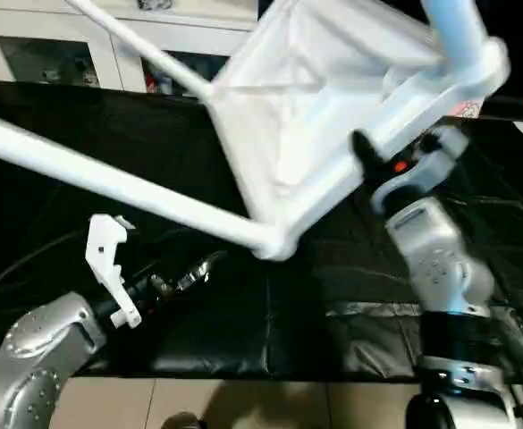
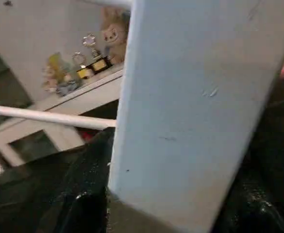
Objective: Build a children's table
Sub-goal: Flip table
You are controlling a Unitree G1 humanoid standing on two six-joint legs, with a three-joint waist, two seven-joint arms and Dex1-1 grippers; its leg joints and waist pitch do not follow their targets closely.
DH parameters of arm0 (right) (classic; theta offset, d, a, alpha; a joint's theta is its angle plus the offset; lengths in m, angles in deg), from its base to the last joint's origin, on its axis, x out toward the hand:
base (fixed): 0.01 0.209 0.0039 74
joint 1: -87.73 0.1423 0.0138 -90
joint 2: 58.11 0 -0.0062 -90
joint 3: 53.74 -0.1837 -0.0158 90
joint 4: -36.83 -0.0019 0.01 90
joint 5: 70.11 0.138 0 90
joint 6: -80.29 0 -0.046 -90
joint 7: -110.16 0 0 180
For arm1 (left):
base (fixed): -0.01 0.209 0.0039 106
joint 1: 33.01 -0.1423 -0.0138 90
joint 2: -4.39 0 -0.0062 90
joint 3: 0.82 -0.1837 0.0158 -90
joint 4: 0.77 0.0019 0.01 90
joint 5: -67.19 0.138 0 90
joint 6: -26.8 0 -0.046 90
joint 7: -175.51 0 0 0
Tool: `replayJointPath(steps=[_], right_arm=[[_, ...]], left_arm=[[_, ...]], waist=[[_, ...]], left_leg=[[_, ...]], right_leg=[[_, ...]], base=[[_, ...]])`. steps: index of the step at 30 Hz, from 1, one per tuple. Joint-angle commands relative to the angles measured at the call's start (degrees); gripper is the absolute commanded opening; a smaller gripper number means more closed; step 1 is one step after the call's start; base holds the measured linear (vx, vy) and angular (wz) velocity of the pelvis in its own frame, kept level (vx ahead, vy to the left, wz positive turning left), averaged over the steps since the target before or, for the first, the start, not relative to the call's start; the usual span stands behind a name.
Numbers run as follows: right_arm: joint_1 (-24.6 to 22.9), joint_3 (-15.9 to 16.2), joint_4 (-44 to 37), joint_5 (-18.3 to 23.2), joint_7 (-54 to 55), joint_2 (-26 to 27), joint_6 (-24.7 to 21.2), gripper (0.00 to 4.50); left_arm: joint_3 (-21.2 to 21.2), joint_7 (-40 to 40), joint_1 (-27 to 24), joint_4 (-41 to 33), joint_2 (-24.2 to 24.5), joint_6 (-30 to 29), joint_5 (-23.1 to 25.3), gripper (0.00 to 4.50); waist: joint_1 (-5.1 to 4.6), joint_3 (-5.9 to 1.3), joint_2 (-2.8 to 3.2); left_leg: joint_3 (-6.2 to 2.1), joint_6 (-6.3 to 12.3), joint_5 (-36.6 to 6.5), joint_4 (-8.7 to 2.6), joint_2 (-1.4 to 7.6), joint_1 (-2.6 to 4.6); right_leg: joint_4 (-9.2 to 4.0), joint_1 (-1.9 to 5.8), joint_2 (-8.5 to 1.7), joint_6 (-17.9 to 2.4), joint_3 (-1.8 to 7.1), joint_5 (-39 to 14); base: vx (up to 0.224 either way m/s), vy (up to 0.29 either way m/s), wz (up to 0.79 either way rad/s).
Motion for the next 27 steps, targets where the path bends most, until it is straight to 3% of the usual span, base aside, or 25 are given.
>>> replayJointPath(steps=[1,9,11,17,19,24,27], right_arm=[[0.5,-0.4,-2.7,-3.6,2.5,-1.9,0.4,2.06],[1.4,1.6,-4.9,-7.0,6.3,-3.6,-1.8,2.04],[1.6,3.5,-6.0,-10.1,7.3,-5.4,-3.2,2.04],[2.9,9.6,-7.3,-18.7,8.8,-10.0,-3.9,1.97],[3.2,11.4,-7.6,-21.2,9.6,-10.9,-3.8,1.94],[3.3,12.9,-7.4,-23.7,11.8,-10.4,-4.3,1.88],[3.0,14.0,-7.1,-24.8,12.2,-9.4,-4.2,1.88]], left_arm=[[0.4,0.5,1.0,-1.3,0.4,-0.4,-1.1,4.50],[-0.8,1.4,1.7,-1.7,0.9,-1.1,-0.5,4.50],[-0.7,2.1,3.1,-1.4,1.1,-0.5,0.5,4.50],[-2.6,5.3,10.6,0.7,2.2,3.0,7.1,4.50],[-3.2,6.6,13.5,1.0,2.2,4.2,8.7,4.50],[-5.9,7.4,18.7,1.3,4.0,6.7,14.5,4.50],[-6.3,8.1,21.2,1.3,4.6,7.8,16.4,4.50]], waist=[[-0.52,-3.34,0.22],[-0.84,-3.44,0.03],[-0.76,-3.46,0.03],[-0.80,-3.46,-0.07],[-0.94,-3.60,-0.09],[-0.96,-3.80,-0.09],[-1.00,-3.75,-0.08]], left_leg=[[-0.08,-4.20,-12.5,-4.23,1.34,1.31],[-0.07,-4.17,-11.4,-4.06,1.23,1.12],[-0.02,-4.16,-11.2,-4.00,1.20,1.23],[-0.18,-5.13,-11.1,-3.92,1.21,1.12],[-0.22,-5.46,-10.4,-3.75,1.17,1.08],[-0.15,-5.28,-8.5,-3.45,1.12,1.00],[-0.16,-5.70,-9.1,-3.48,1.12,0.98]], right_leg=[[-4.41,1.79,-2.98,-2.8,2.42,-14.6],[-4.25,1.88,-2.76,-2.4,2.42,-13.0],[-4.28,1.91,-2.71,-2.1,2.46,-13.1],[-4.26,1.95,-2.76,-1.3,2.40,-13.8],[-3.90,2.06,-2.67,-1.7,2.39,-11.4],[-3.43,2.24,-2.67,-2.6,2.45,-7.2],[-3.45,2.33,-2.78,-3.0,2.43,-8.1]], base=[[0.000,0.000,0.00],[0.000,0.000,0.00],[0.000,0.000,0.00],[0.000,0.000,0.00],[0.000,0.000,0.00],[0.000,0.000,0.00],[0.000,0.000,0.00]])
